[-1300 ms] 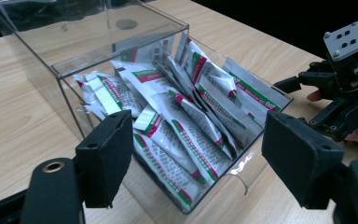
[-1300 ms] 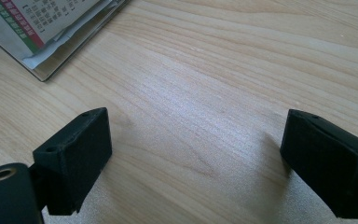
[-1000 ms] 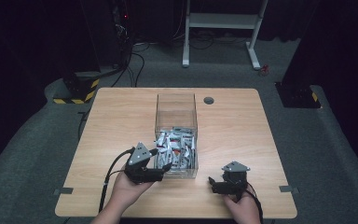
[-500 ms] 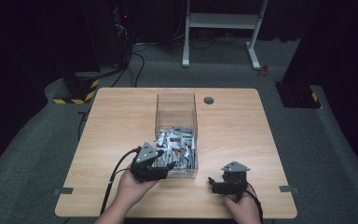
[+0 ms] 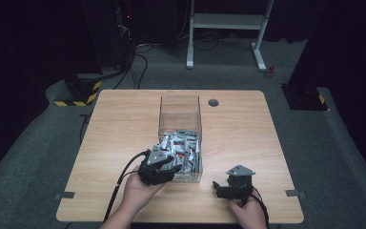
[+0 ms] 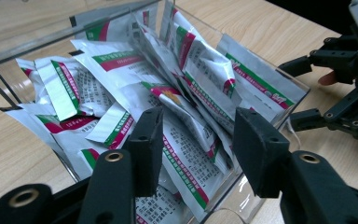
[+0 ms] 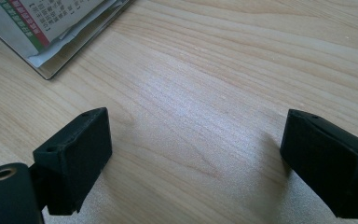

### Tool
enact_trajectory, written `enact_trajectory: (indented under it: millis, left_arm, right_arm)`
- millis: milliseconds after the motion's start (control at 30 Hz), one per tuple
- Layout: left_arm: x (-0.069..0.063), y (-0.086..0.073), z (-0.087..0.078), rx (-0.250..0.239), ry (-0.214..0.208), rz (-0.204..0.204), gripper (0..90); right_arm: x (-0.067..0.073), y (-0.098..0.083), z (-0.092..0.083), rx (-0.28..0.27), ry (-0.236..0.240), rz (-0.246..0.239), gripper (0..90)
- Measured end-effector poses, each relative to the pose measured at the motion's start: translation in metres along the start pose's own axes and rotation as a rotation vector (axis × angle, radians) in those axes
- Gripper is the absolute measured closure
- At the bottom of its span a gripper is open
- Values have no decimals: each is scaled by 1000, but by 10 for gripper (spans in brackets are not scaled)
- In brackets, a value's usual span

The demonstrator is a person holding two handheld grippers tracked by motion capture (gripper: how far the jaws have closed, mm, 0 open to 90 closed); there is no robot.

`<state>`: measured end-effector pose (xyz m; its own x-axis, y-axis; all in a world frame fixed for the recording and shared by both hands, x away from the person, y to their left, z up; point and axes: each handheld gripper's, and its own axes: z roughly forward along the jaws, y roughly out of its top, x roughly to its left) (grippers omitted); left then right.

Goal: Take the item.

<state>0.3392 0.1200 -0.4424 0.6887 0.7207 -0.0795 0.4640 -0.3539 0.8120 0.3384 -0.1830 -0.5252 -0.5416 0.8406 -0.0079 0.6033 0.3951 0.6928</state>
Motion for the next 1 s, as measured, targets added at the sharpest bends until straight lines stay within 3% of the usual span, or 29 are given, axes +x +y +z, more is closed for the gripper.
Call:
enact_trajectory:
  millis: [67, 333, 700, 833, 1000]
  left_arm:
    - [0, 0, 2, 8, -8, -8, 577]
    - [-7, 2, 10, 41, 36, 18, 665]
    - [-9, 1, 14, 42, 65, 36, 731]
    - [-11, 0, 15, 38, 86, 71, 733]
    - [-12, -2, 15, 29, 69, 72, 857]
  right_arm:
    - [0, 0, 0, 0, 0, 0, 85]
    - [0, 0, 0, -2, 2, -6, 85]
    - [0, 0, 0, -2, 4, -9, 85]
    - [0, 0, 0, -2, 4, -9, 85]
    - [0, 0, 0, -2, 4, -9, 85]
